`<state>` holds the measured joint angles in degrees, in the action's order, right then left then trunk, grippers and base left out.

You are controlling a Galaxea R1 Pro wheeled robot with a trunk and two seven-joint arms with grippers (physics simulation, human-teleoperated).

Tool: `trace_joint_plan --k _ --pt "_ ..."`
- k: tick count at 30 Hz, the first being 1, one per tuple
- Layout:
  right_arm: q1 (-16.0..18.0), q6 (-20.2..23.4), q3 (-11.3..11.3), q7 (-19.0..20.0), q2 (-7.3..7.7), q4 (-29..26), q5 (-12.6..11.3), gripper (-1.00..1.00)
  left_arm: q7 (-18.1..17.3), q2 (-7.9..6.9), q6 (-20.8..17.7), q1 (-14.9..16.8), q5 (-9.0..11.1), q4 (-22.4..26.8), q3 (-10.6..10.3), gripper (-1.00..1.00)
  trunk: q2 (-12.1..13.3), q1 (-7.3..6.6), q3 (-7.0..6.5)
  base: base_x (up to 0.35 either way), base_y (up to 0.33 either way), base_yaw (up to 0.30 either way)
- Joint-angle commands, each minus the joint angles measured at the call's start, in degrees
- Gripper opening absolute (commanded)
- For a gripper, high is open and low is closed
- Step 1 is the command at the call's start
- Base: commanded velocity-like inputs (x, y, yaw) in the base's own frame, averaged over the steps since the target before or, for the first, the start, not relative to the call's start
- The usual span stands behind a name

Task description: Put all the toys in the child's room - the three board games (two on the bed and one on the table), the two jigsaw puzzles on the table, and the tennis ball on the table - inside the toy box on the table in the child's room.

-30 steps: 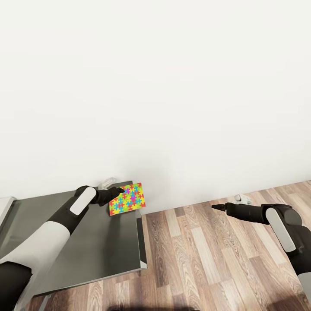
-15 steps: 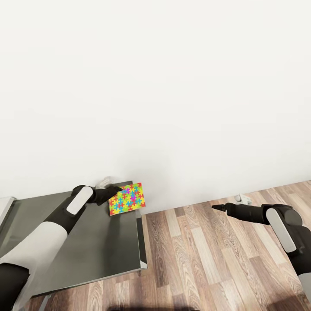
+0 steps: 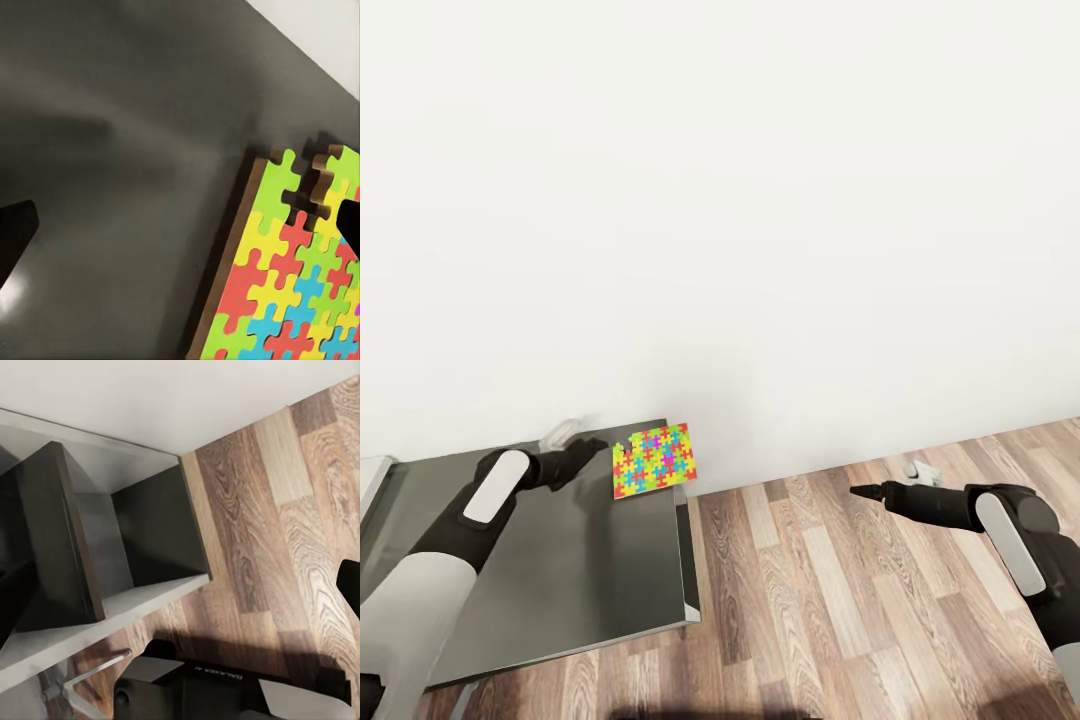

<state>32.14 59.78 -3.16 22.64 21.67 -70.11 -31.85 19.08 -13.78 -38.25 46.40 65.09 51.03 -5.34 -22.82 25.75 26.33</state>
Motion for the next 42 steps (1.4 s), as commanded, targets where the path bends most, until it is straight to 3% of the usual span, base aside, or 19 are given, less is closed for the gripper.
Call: trace_joint_plan --k 1,9,14,15,18,19,23,26,28,29,32,33,36,37,41,42 --pt "0.0 0.22 -0.08 0.6 -0.03 0.15 0.52 1.0 0.57 -0.33 -0.02 -0.29 0.63 0.23 0.37 1.0 -0.1 0.03 0.09 0.0 0.0 0.0" --pt "0.18 -0.38 -0.14 1.41 -0.11 4.09 0.16 1.0 0.5 -1.67 -0.52 -1.82 1.21 2.72 4.03 1.0 -0.1 0.03 0.09 0.0 0.0 0.0" --pt "1.43 -4.72 -0.05 8.08 -0.26 11.12 -1.5 1.0 0.27 -1.68 -3.42 -4.88 1.38 12.79 5.28 1.0 -0.1 0.03 0.09 0.0 0.0 0.0" --pt "1.43 -4.72 -0.05 8.08 -0.26 11.12 -1.5 1.0 0.27 -1.68 -3.42 -4.88 1.38 12.79 5.28 1.0 -0.1 0.03 0.09 0.0 0.0 0.0" --pt "2.11 -7.55 0.03 14.07 -0.85 13.01 -2.01 1.0 0.43 -1.49 -4.89 -6.95 1.36 20.92 5.36 1.0 -0.1 0.03 0.09 0.0 0.0 0.0" --pt "2.11 -7.55 0.03 14.07 -0.85 13.01 -2.01 1.0 0.43 -1.49 -4.89 -6.95 1.36 20.92 5.36 1.0 -0.1 0.03 0.09 0.0 0.0 0.0" --pt "2.99 -9.4 -0.06 18.23 -2.58 14.87 -2.43 1.0 0.83 -0.81 -5.85 -9.53 1.07 29.85 4.91 1.0 -0.1 0.03 0.09 0.0 0.0 0.0" --pt "4.5 -9.72 -0.39 18.6 -3.64 17.39 -2.57 1.0 0.97 -0.13 -6.11 -10.53 1.16 32.92 4.05 1.0 -0.1 0.03 0.09 0.0 0.0 0.0" --pt "7.06 -9.93 -1.58 18.01 -4.63 22.68 -2.81 1.0 1.07 0.78 -6.24 -11.3 1.23 35.0 2.93 1.0 -0.1 0.03 0.09 0.0 0.0 0.0" --pt "7.06 -9.93 -1.58 18.01 -4.63 22.68 -2.81 1.0 1.07 0.78 -6.24 -11.3 1.23 35.0 2.93 1.0 -0.1 0.03 0.09 0.0 0.0 0.0" --pt "12.42 -10.43 -5.37 16.59 -5.61 33.79 -3.14 1.0 1.32 2.84 -6.38 -11.98 1.21 36.84 1.12 1.0 -0.1 0.03 0.09 0.0 0.0 0.0" --pt "12.42 -10.43 -5.37 16.59 -5.61 33.79 -3.14 1.0 1.32 2.84 -6.38 -11.98 1.21 36.84 1.12 1.0 -0.1 0.03 0.09 0.0 0.0 0.0" --pt "17.39 -11.37 -10.1 15.62 -6.04 44.65 -3.25 1.0 1.92 5.19 -6.47 -12.12 1.26 38.13 -0.23 1.0 -0.1 0.03 0.09 0.0 0.0 0.0" --pt "17.39 -11.37 -10.1 15.62 -6.04 44.65 -3.25 1.0 1.92 5.19 -6.47 -12.12 1.26 38.13 -0.23 1.0 -0.1 0.03 0.09 0.0 0.0 0.0" --pt "21.03 -12.1 -15.31 13.86 -6.28 53.07 -3.36 1.0 2.49 8.15 -7.17 -12.06 1.35 39.19 -1.08 1.0 -0.1 0.03 0.09 0.0 0.0 0.0" --pt "21.03 -12.1 -15.31 13.86 -6.28 53.07 -3.36 1.0 2.49 8.15 -7.17 -12.06 1.35 39.19 -1.08 1.0 -0.1 0.03 0.09 0.0 0.0 0.0"
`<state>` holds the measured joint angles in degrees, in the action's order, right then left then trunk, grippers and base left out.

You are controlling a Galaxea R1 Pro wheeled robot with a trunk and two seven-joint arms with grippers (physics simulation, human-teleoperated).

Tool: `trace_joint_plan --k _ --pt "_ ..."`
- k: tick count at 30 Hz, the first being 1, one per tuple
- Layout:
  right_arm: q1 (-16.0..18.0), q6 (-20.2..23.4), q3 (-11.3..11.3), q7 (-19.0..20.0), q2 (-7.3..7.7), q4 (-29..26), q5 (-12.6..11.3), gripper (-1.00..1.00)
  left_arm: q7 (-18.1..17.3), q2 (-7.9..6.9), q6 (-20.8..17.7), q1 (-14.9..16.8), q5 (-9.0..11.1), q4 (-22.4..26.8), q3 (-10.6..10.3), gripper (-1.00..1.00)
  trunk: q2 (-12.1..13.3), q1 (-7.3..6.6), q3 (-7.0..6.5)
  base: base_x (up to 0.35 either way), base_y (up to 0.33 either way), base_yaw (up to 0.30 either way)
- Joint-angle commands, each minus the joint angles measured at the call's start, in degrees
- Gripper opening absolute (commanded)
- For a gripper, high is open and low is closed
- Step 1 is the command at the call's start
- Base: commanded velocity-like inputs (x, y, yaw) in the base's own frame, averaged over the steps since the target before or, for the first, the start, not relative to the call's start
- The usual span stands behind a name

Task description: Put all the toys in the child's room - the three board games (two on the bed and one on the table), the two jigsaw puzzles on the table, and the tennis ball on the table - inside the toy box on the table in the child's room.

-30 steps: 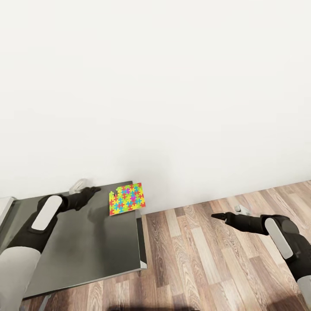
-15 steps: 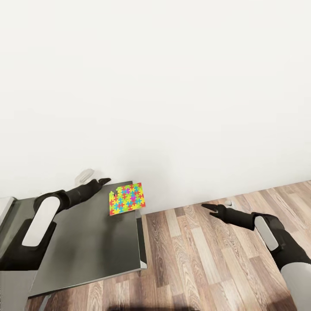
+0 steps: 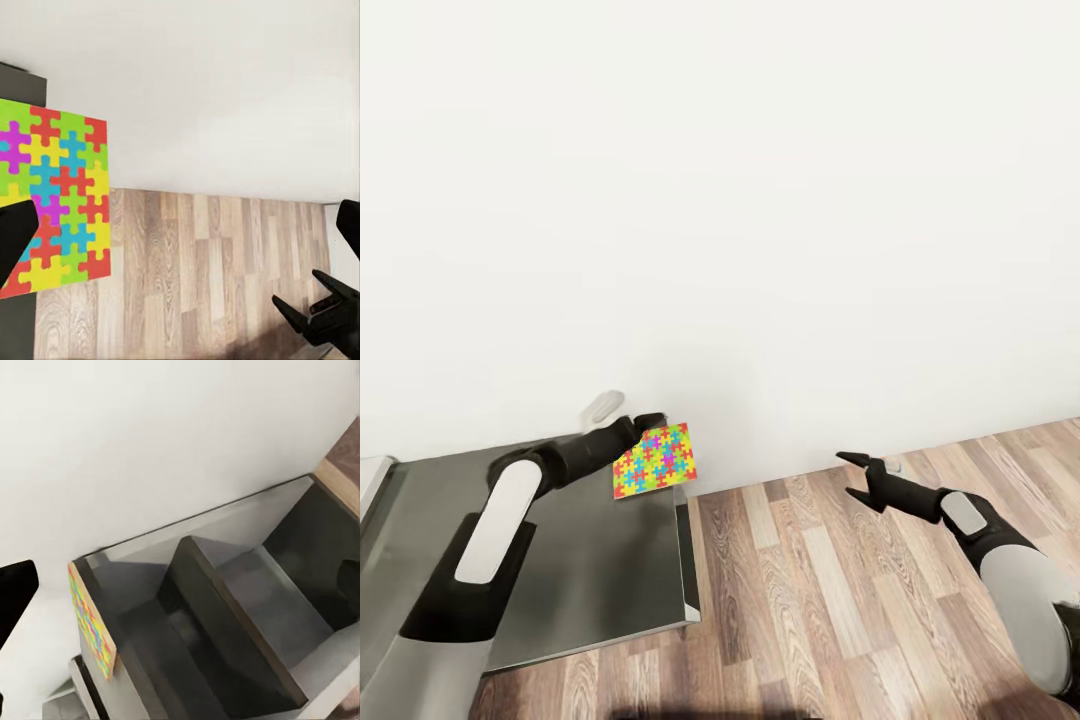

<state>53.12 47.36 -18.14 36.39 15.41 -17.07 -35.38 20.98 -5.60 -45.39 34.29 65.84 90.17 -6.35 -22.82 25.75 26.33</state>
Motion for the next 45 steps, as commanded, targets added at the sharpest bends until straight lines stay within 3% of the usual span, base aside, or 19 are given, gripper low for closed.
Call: trace_joint_plan --k 1,4,7,8,11,15,21,26,32,45 --pt "0.56 0.21 -1.18 -0.45 -0.09 1.15 0.17 1.0 0.65 0.61 -0.24 0.09 0.63 0.23 -0.16 1.0 -0.1 0.03 0.09 0.0 0.0 0.0" --pt "1.63 -0.15 -2.81 -1.47 -0.73 3.17 0.13 1.0 0.7 2.13 -0.74 0.18 1.31 0.9 -0.21 1.0 -0.1 0.03 0.09 0.0 0.0 0.0" --pt "2.19 -0.33 -3.61 -1.92 -1.68 4.1 0.13 1.0 0.65 2.88 -1.62 0.55 4.72 1.37 -0.21 1.0 -0.1 0.03 0.09 0.0 0.0 0.0" --pt "2.19 -0.33 -3.61 -1.92 -1.68 4.1 0.13 1.0 0.65 2.88 -1.62 0.55 4.72 1.37 -0.21 1.0 -0.1 0.03 0.09 0.0 0.0 0.0" --pt "2.46 -0.28 -4.05 -1.72 -2.11 4.24 0.14 1.0 0.74 2.91 -2.82 1.06 10.19 1.59 -0.11 1.0 -0.1 0.03 0.09 0.0 0.0 0.0" --pt "2.28 0.11 -4.19 2.04 -2.2 2.31 0.18 1.0 0.91 2.86 -3.74 1.41 16.52 1.74 0.32 1.0 -0.1 0.03 0.09 0.0 0.0 0.0" --pt "2.27 2.26 -4.14 4.83 -2.26 -0.4 0.71 1.0 1.01 2.88 -4.1 1.61 19.63 1.81 0.68 1.0 -0.1 0.03 0.09 0.0 0.0 0.0" --pt "2.49 7.56 -4.17 3.81 -1.98 -1.9 1.33 1.0 1.05 2.83 -4.25 1.69 20.9 1.84 0.9 1.0 -0.1 0.03 0.09 0.0 0.0 0.0" --pt "2.58 10.97 -4.27 1.38 -1.73 -3.13 1.38 1.0 1.07 2.83 -4.31 1.72 21.42 1.83 0.99 1.0 -0.1 0.03 0.16 0.0 0.0 0.0" --pt "2.6 12.64 -4.28 -0.04 -1.88 -4.84 1.3 1.0 1.14 2.9 -4.35 1.74 21.53 1.8 0.94 1.0 -0.1 0.03 0.99 0.0 0.0 0.0"
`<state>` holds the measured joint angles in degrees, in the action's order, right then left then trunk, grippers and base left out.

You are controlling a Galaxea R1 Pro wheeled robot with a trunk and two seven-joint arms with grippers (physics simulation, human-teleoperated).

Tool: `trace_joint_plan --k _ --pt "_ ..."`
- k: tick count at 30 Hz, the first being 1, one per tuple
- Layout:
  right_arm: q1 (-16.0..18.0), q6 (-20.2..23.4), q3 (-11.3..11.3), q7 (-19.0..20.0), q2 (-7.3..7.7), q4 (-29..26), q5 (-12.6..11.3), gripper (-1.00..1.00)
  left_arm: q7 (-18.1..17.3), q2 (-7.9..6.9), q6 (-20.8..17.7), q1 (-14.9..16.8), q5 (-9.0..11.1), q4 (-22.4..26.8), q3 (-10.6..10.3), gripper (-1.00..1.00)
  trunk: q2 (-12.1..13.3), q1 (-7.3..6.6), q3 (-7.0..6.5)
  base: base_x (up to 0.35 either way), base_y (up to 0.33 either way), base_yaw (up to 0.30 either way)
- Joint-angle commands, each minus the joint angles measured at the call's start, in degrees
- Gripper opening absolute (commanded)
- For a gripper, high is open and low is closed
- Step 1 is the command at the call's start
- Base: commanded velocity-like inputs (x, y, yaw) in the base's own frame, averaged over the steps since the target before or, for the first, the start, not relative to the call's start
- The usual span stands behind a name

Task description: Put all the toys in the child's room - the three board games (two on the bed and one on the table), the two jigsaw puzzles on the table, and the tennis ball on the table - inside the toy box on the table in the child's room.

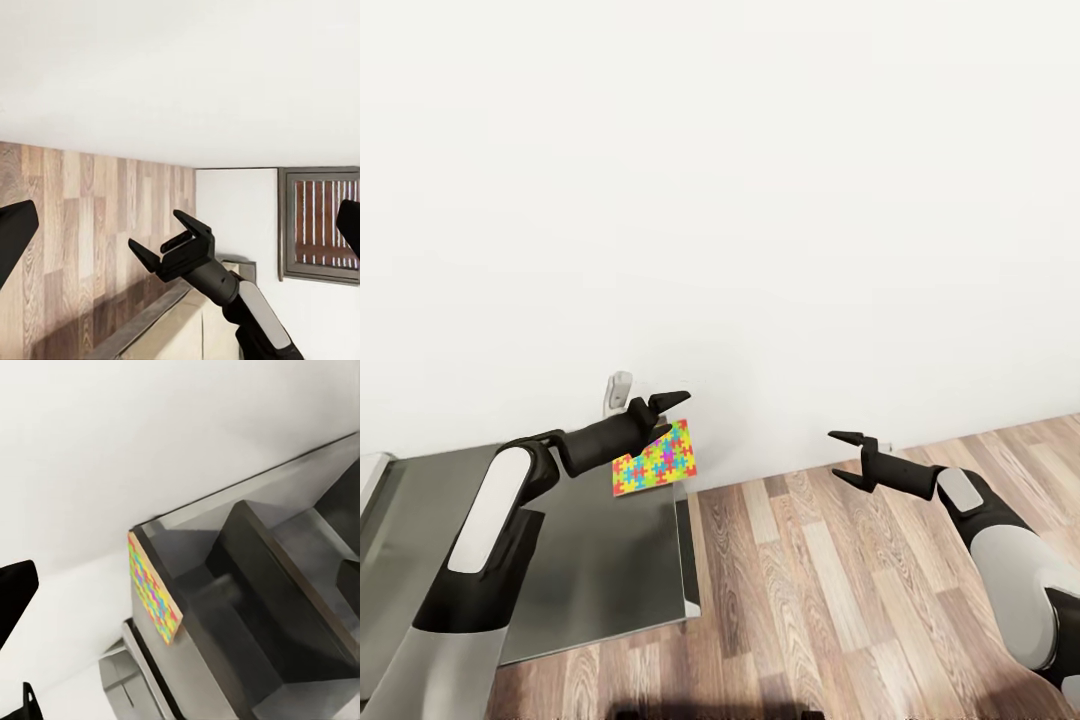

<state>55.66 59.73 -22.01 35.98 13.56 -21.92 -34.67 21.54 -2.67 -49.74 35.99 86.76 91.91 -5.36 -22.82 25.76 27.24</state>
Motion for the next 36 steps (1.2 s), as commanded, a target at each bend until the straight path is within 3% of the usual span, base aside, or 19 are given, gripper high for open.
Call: trace_joint_plan --k 1,36 --pt "0.06 0.27 -0.41 0.33 -0.07 -0.06 0.58 1.0 0.57 -0.02 0.0 0.05 0.61 0.04 -0.05 1.0 -0.1 0.03 0.17 0.0 0.0 0.0" --pt "0.08 0.27 -0.39 0.13 -0.02 -0.39 0.67 1.0 0.12 0.87 -0.09 0.05 0.86 0.19 -0.6 1.0 -0.1 0.03 3.39 0.0 0.0 0.0"
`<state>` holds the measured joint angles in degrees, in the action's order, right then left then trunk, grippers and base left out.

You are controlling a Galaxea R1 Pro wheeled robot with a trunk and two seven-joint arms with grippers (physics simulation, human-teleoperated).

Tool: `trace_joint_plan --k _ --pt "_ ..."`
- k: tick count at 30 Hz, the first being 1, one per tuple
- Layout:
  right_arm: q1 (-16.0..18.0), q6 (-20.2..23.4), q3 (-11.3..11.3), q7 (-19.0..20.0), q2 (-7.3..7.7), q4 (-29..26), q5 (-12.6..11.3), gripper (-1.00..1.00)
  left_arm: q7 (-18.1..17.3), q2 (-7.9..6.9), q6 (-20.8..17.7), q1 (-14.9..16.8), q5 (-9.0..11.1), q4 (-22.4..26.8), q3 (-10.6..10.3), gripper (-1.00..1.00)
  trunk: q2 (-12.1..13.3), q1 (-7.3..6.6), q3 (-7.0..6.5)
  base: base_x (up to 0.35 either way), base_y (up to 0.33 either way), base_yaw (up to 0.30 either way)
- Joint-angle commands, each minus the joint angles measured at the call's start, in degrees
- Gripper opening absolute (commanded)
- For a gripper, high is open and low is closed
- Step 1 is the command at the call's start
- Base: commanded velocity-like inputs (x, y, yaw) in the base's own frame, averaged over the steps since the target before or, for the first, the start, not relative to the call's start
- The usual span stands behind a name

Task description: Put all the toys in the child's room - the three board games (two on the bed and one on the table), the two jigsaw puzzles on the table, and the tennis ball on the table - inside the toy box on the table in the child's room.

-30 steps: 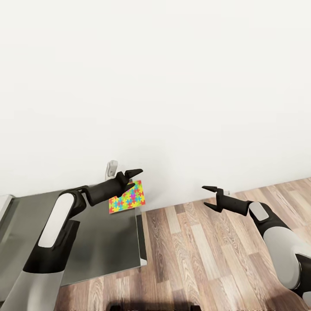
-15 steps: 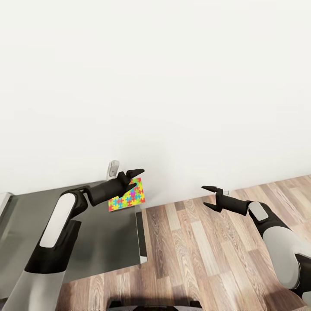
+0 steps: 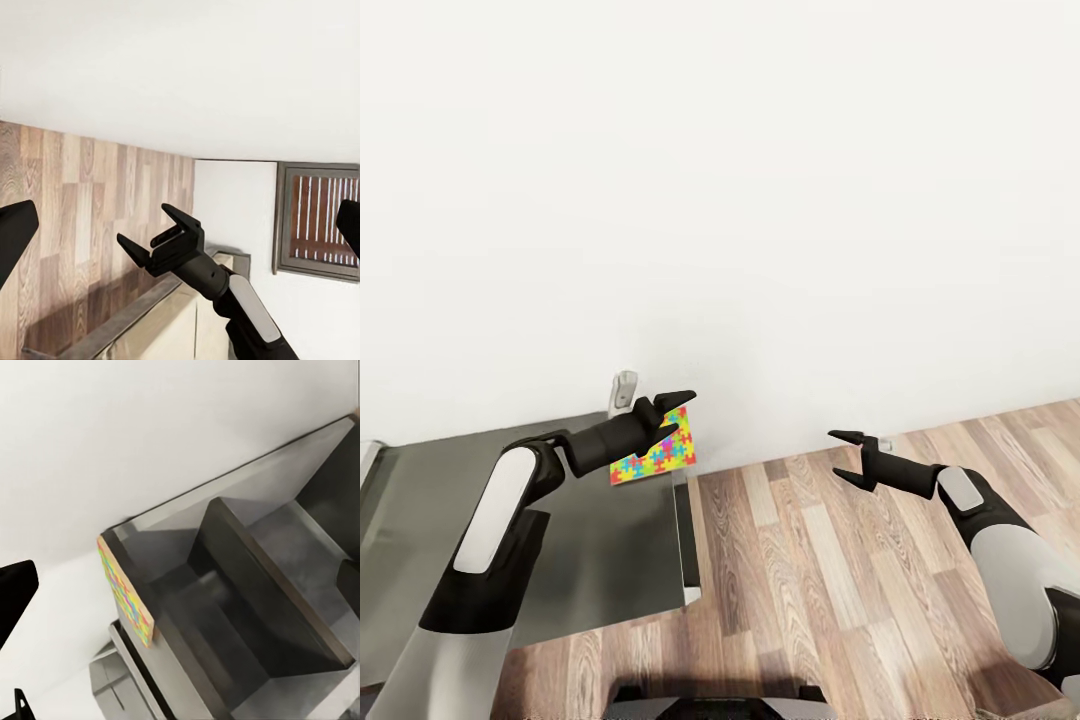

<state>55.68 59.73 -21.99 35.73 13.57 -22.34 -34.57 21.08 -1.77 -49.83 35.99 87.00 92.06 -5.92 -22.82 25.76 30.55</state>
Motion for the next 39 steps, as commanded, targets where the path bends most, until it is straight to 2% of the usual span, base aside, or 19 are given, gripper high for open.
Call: trace_joint_plan --k 1,18,26,31,33,34,36,39 --pt "0.06 0.27 -0.41 0.38 -0.03 0.02 0.57 1.0 0.58 -0.03 0.0 0.04 0.61 0.05 -0.04 1.0 -0.1 0.03 0.18 0.0 0.0 0.0" --pt "0.11 0.27 -0.38 0.44 0.18 -0.83 0.63 1.0 0.54 -0.04 0.0 0.04 0.62 0.05 -0.06 1.0 -0.1 0.03 1.77 0.0 0.0 0.0" --pt "-0.37 -0.02 0.2 0.52 0.11 -5.26 0.78 1.0 0.54 -0.04 0.0 0.04 0.62 0.05 -0.06 1.0 -0.1 0.03 2.42 0.0 0.0 0.0" --pt "-0.55 -1.76 2.3 0.54 0.15 -7.97 0.86 1.0 0.54 -0.06 0.0 0.04 0.62 0.05 -0.06 1.0 -0.1 0.03 2.62 0.0 0.0 0.0" --pt "-0.62 -2.82 4.4 0.55 0.21 -9.05 0.87 1.0 0.54 -0.07 0.0 0.04 0.62 0.05 -0.06 1.0 -0.1 0.03 2.67 0.0 0.0 0.0" --pt "-0.62 -2.82 4.4 0.55 0.21 -9.05 0.87 1.0 0.54 -0.07 0.0 0.04 0.62 0.05 -0.06 1.0 -0.1 0.03 2.69 0.0 0.0 0.0" --pt "-0.67 -3.52 6.18 0.56 0.25 -9.84 0.87 1.0 0.54 -0.05 0.0 0.04 0.62 0.05 -0.06 1.0 -0.1 0.03 2.72 0.0 0.0 0.0" --pt "-0.68 -3.79 6.86 0.56 0.25 -10.12 0.86 1.0 0.54 -0.06 0.0 0.04 0.62 0.05 -0.06 1.0 -0.1 0.03 2.74 0.0 0.0 0.009"
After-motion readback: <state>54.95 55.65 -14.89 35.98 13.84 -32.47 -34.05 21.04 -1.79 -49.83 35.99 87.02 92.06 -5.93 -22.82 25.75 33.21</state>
